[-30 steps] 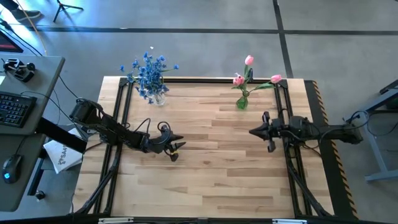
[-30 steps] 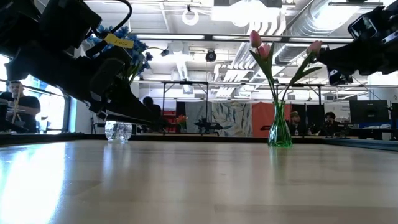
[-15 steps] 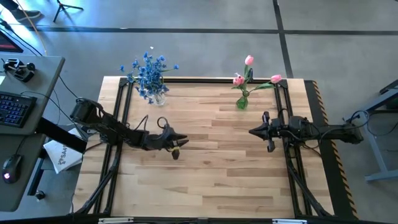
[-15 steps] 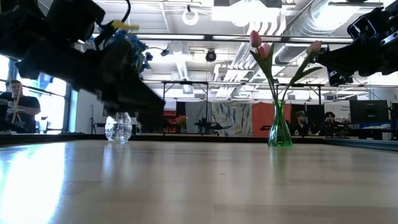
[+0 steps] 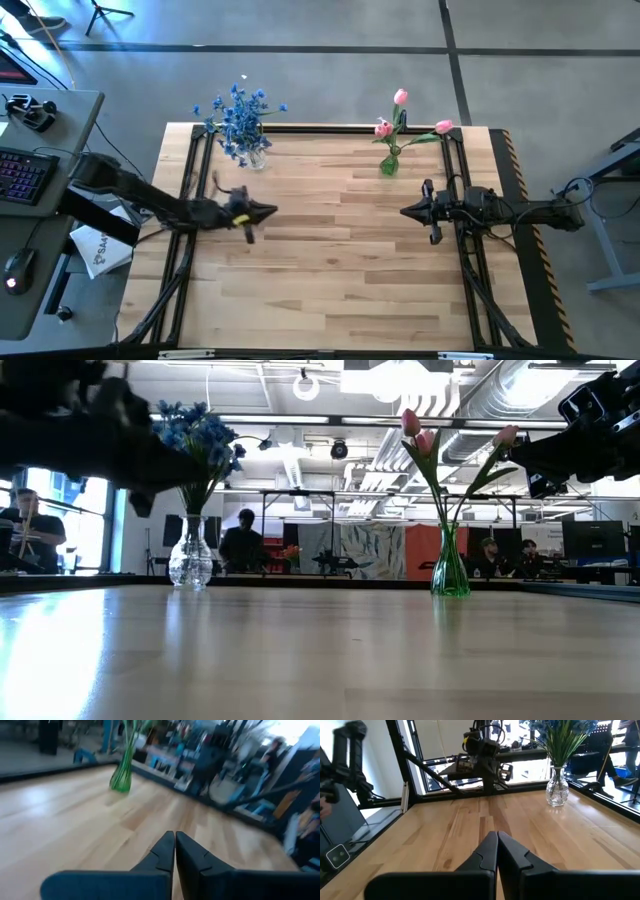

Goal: Sort flowers into vase by color
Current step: Return to Home Position

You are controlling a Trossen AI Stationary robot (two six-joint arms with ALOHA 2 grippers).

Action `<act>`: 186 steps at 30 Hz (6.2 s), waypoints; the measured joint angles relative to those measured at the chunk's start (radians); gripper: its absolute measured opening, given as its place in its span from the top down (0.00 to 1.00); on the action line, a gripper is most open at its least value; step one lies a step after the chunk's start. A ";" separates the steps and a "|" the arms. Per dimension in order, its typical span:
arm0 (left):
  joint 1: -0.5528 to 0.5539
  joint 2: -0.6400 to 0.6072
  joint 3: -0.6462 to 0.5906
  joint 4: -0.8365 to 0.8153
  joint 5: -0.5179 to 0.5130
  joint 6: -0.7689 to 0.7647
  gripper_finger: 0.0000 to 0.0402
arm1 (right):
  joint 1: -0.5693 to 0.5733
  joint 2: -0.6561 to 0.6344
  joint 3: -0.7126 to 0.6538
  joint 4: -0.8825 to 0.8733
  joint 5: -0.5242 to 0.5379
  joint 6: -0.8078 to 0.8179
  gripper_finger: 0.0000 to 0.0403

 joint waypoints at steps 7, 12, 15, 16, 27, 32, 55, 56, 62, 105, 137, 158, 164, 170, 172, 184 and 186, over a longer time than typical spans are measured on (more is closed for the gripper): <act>-0.021 -0.283 -0.065 -0.093 0.062 0.129 1.00 | 0.000 0.000 0.000 0.000 0.000 0.000 1.00; -0.027 -0.440 -0.064 -0.132 0.120 0.239 1.00 | 0.000 0.005 0.000 0.000 -0.001 0.000 1.00; -0.027 -0.554 -0.066 -0.260 0.112 0.268 1.00 | 0.000 0.005 0.000 0.000 -0.001 0.000 1.00; -0.026 -0.592 -0.066 -0.303 0.100 0.268 1.00 | 0.000 0.005 0.000 0.000 -0.001 0.000 1.00; -0.024 -1.064 -0.065 -0.892 0.058 0.235 1.00 | 0.000 0.005 0.000 0.000 -0.003 0.000 1.00; 0.007 -1.156 -0.060 -0.906 0.129 0.360 1.00 | 0.000 0.005 0.000 0.001 -0.004 0.000 1.00; 0.362 -1.123 -0.066 -0.950 0.428 0.360 1.00 | 0.000 0.006 0.000 0.001 -0.004 0.000 1.00; 0.362 -1.123 -0.066 -0.951 0.428 0.354 1.00 | 0.000 0.006 0.000 0.001 -0.004 0.000 1.00; 0.362 -1.123 -0.066 -0.952 0.499 0.248 1.00 | 0.000 0.006 0.000 0.000 -0.003 0.000 1.00; 0.314 -1.130 -0.065 -0.947 0.471 0.311 1.00 | 0.000 0.007 0.000 0.000 -0.003 0.000 1.00; 0.314 -1.130 -0.065 -0.947 0.471 0.311 1.00 | 0.000 0.007 0.000 0.000 -0.003 0.000 1.00; 0.314 -1.130 -0.065 -0.947 0.471 0.311 1.00 | 0.000 0.007 0.000 0.000 -0.003 0.000 1.00; 0.314 -1.130 -0.065 -0.947 0.471 0.311 1.00 | 0.000 0.007 0.000 0.000 -0.003 0.000 1.00; 0.314 -1.130 -0.065 -0.947 0.471 0.311 1.00 | 0.000 0.007 0.000 0.000 -0.003 0.000 1.00; 0.314 -1.130 -0.065 -0.947 0.471 0.311 1.00 | 0.000 0.007 0.000 0.000 -0.003 0.000 1.00; 0.314 -1.129 -0.065 -0.947 0.471 0.311 1.00 | 0.000 0.007 0.000 0.000 -0.003 0.000 1.00; 0.314 -1.130 -0.065 -0.947 0.471 0.311 1.00 | 0.000 0.007 0.000 0.000 -0.003 0.000 1.00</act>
